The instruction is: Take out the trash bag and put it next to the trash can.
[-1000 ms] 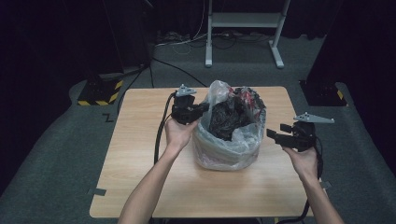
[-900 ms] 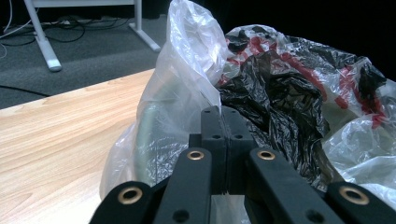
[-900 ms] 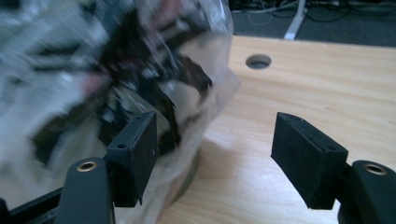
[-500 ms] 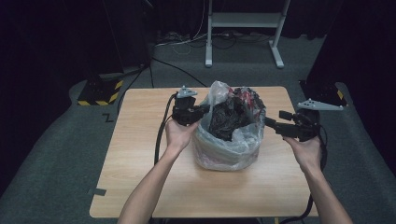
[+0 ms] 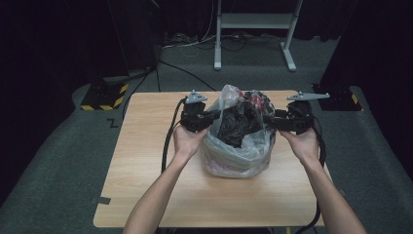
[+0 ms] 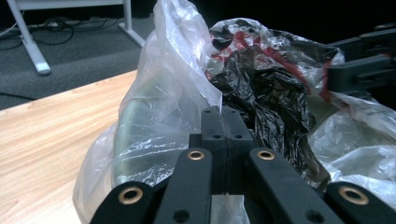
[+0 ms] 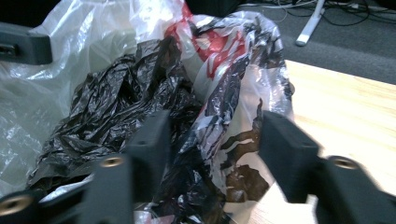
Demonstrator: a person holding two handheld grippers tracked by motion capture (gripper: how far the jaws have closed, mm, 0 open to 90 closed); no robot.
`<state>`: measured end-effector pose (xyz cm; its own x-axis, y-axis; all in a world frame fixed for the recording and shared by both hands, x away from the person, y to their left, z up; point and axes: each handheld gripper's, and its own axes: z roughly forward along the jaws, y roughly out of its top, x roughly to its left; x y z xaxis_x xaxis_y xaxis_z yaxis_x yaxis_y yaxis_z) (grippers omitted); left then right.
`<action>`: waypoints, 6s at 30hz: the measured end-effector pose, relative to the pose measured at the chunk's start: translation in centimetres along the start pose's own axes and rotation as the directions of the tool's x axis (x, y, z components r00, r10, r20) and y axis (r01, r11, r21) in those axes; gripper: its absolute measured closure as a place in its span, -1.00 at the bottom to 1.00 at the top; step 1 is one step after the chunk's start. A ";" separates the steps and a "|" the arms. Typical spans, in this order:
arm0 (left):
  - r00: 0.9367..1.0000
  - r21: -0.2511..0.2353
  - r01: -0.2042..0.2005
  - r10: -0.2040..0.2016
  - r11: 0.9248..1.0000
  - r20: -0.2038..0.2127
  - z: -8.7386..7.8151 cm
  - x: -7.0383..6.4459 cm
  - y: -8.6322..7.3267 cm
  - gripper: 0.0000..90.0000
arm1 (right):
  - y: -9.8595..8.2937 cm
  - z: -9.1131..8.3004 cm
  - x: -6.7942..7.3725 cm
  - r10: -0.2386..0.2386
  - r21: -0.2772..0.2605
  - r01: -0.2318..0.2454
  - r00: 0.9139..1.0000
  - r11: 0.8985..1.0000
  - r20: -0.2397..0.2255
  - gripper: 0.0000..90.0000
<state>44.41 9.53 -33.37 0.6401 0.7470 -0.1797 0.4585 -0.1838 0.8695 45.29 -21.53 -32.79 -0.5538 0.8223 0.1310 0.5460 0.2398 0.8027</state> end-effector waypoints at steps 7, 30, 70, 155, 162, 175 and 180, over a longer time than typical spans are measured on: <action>1.000 -0.009 -0.016 0.016 1.000 0.006 0.0 -0.3 0.1 0.99 | 0.2 0.4 -0.2 -0.007 -0.001 0.007 1.000 1.000 -0.021 0.80; 0.993 0.046 -0.113 0.112 0.993 0.031 2.6 -3.5 0.7 0.99 | 3.6 3.2 4.1 -0.075 -0.010 0.075 0.993 0.997 -0.094 0.97; 0.974 0.232 -0.207 0.222 0.950 -0.040 4.9 -5.2 0.8 0.99 | 4.0 6.3 5.6 -0.047 0.092 0.055 0.995 0.994 -0.092 0.21; 0.878 0.081 0.208 -0.149 0.975 -0.454 -0.9 10.4 -15.2 -0.33 | 5.5 -1.0 6.1 -0.157 -0.035 0.154 0.978 0.987 -0.138 1.00; 0.852 0.116 0.245 -0.157 0.963 -0.499 0.1 11.6 -16.6 -0.33 | 5.0 -1.6 5.7 -0.143 -0.045 0.138 0.978 0.989 -0.151 1.00; 0.833 0.130 0.244 -0.139 0.961 -0.536 1.6 12.4 -18.4 -0.32 | 5.2 -4.5 4.9 -0.139 -0.113 0.122 0.978 0.986 -0.155 1.00; 0.832 0.123 0.219 -0.120 0.968 -0.541 1.6 12.3 -18.8 -0.30 | 5.0 -5.6 3.8 -0.123 -0.127 0.106 0.984 0.986 -0.131 1.00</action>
<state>44.67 21.10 -52.64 0.1442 0.9895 -0.0044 0.6601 -0.0929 0.7454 42.40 -20.12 -25.01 -0.6942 0.7119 0.1066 0.3997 0.2580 0.8796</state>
